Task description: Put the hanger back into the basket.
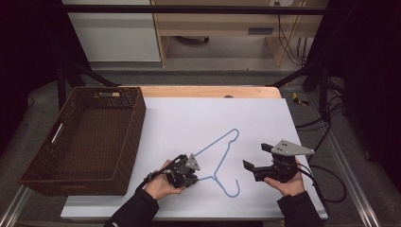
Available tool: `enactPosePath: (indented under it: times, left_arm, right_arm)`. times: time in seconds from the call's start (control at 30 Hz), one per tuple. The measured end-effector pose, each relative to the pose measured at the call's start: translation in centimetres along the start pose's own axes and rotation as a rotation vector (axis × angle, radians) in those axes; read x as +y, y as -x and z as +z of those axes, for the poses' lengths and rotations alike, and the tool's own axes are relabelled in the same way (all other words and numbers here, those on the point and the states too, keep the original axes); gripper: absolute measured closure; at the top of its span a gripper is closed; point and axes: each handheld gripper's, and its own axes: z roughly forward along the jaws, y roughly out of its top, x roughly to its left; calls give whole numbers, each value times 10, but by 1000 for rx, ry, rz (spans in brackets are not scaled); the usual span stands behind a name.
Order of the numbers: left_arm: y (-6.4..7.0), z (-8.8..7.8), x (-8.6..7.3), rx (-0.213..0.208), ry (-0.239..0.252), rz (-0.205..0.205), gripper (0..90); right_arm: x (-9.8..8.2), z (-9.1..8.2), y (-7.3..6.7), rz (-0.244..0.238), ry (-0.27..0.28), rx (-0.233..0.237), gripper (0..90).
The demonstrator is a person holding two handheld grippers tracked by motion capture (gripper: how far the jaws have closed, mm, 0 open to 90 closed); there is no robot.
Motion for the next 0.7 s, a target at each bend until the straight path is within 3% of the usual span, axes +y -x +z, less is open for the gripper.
enactPosePath:
  times: [0.47, 0.7]
  left_arm:
    - [6, -1, 3, 29, -16, 45, 865]
    - [11, -3, 4, 36, -3, 40, 872]
  right_arm:
    - [0, 0, -1, 3, -5, 5, 79]
    - [-1, 2, -1, -1, -11, 8, 79]
